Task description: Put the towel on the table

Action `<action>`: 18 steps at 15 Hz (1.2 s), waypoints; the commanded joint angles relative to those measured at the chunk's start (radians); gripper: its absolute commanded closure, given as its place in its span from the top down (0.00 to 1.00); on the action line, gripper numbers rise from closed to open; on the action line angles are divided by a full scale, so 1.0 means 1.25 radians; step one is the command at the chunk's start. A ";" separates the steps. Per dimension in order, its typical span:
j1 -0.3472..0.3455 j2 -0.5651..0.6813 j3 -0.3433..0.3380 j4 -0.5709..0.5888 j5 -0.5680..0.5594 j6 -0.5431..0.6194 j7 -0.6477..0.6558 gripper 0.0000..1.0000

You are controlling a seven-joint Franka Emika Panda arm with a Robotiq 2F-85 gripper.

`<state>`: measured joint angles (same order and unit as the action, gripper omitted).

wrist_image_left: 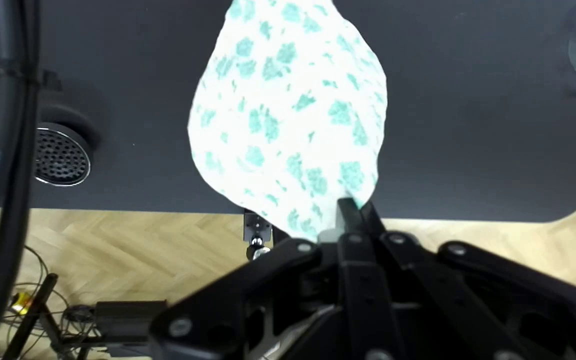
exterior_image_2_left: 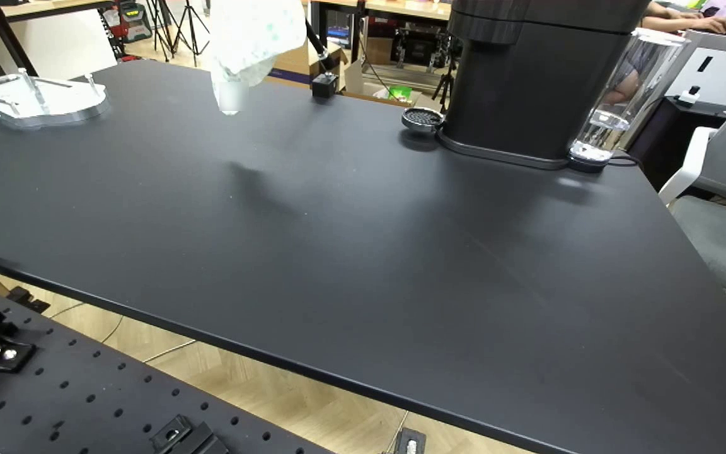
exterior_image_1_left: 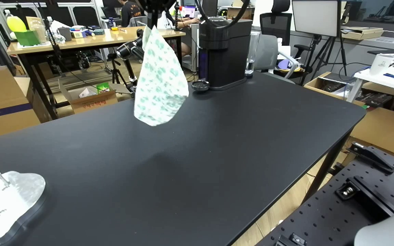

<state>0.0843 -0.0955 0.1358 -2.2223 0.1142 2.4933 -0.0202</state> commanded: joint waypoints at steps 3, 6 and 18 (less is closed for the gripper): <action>-0.015 -0.227 0.016 -0.113 -0.046 0.007 0.214 0.00; -0.069 -0.284 0.036 -0.143 -0.102 0.013 0.324 0.00; -0.260 -0.225 0.069 -0.227 -0.241 0.074 0.575 0.00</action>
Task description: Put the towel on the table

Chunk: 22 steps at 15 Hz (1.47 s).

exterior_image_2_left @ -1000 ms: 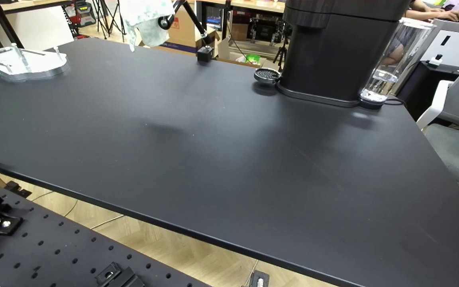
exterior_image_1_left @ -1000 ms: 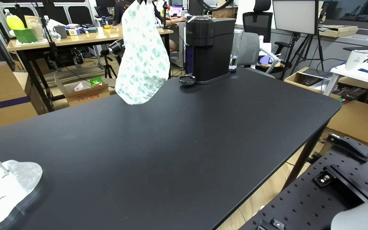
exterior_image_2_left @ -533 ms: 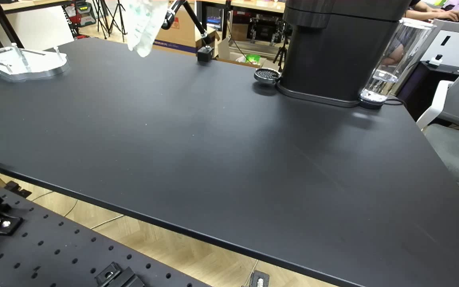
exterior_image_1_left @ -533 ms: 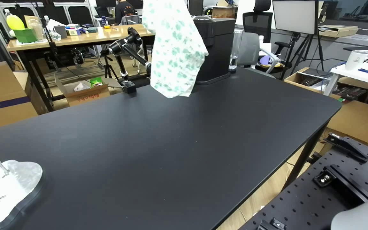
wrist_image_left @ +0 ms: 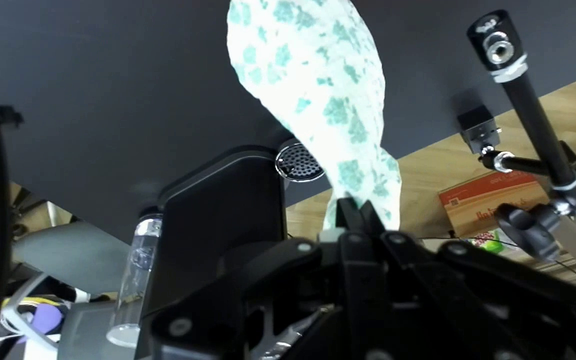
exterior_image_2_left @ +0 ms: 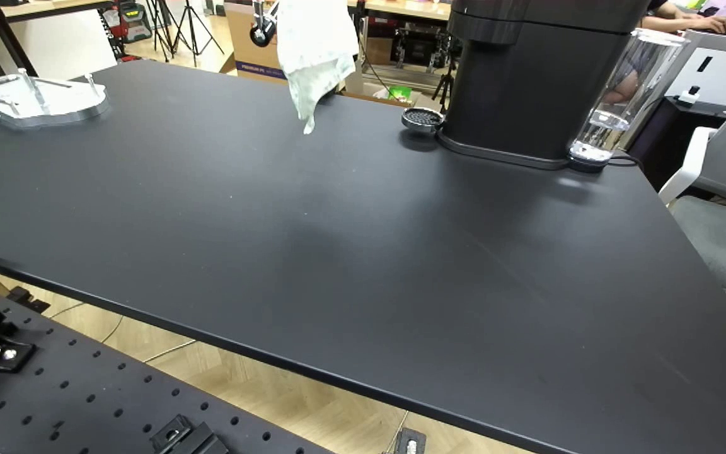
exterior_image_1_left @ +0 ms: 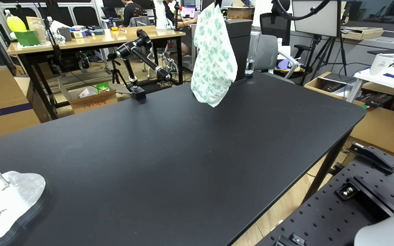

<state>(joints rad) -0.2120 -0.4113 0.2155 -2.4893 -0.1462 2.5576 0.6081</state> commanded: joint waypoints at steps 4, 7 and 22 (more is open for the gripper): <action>-0.008 0.081 -0.036 -0.042 -0.014 0.064 0.038 0.00; 0.016 0.127 -0.071 -0.049 0.012 0.070 -0.021 0.00; 0.044 0.066 -0.080 -0.006 0.053 -0.063 0.058 1.00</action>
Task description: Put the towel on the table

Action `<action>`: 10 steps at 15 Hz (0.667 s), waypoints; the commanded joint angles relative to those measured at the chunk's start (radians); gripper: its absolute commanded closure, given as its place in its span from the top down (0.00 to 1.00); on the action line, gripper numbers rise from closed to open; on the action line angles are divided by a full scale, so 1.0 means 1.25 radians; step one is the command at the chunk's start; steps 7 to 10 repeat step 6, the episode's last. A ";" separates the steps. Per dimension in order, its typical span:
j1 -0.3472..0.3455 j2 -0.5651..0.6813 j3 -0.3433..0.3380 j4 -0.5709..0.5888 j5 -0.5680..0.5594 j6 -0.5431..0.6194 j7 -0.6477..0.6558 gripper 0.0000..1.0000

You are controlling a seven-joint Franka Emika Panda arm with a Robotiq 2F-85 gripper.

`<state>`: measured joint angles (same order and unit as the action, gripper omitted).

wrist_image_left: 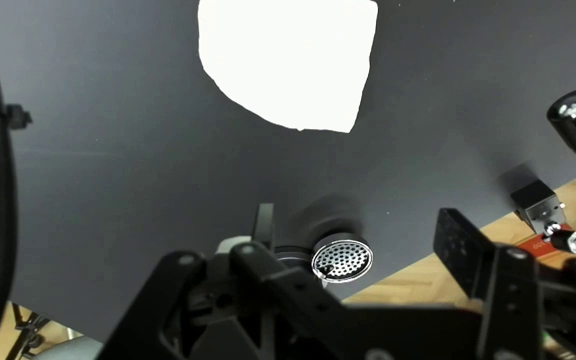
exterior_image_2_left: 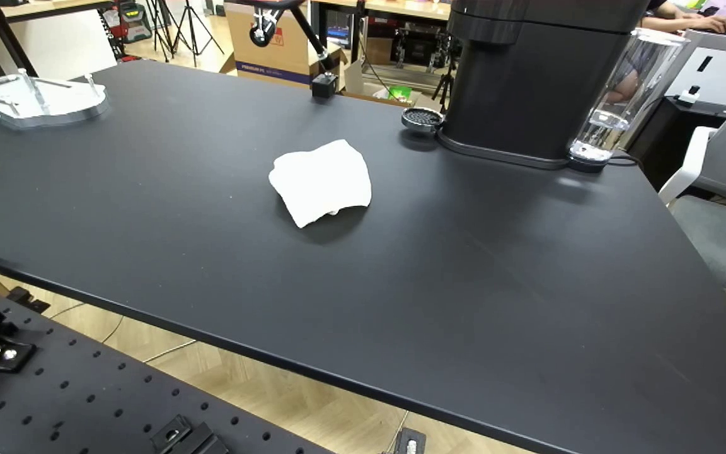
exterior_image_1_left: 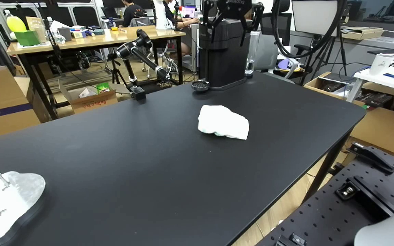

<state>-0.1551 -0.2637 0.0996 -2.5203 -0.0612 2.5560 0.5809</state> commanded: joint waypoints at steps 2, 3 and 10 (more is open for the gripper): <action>0.005 -0.088 0.018 0.031 -0.001 -0.105 0.101 1.00; 0.010 -0.104 0.018 0.038 0.011 -0.132 0.103 1.00; 0.014 -0.099 0.012 0.033 0.013 -0.119 0.066 1.00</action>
